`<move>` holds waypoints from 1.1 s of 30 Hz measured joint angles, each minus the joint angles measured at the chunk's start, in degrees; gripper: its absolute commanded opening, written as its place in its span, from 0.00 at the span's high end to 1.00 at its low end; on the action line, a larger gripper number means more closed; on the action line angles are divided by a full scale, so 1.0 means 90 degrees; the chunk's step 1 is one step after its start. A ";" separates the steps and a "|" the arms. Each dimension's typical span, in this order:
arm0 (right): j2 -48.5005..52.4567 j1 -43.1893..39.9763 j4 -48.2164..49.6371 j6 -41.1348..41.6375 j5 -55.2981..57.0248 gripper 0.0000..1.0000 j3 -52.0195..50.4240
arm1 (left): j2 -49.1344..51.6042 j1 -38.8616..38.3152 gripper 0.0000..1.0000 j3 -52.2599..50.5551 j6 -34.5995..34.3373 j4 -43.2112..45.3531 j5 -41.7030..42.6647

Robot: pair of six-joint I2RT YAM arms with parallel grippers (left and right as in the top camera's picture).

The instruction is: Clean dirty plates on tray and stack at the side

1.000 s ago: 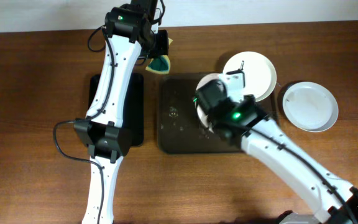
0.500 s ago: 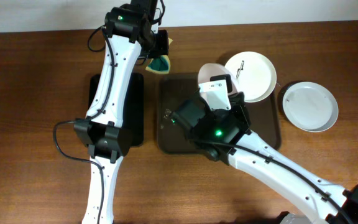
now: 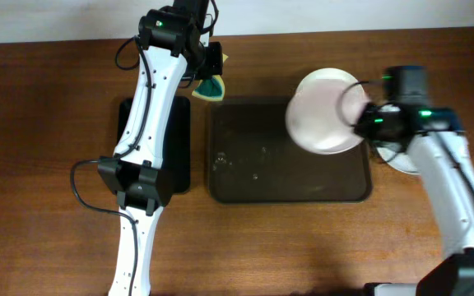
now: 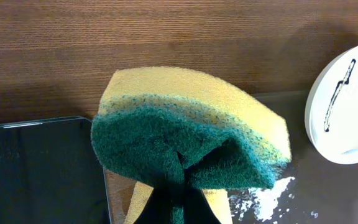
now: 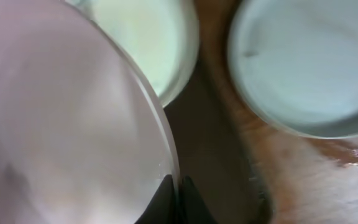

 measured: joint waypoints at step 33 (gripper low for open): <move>0.1710 -0.1110 0.0466 -0.0933 -0.0974 0.55 0.0748 | 0.0000 0.0000 1.00 0.0000 0.0000 0.0002 0.0000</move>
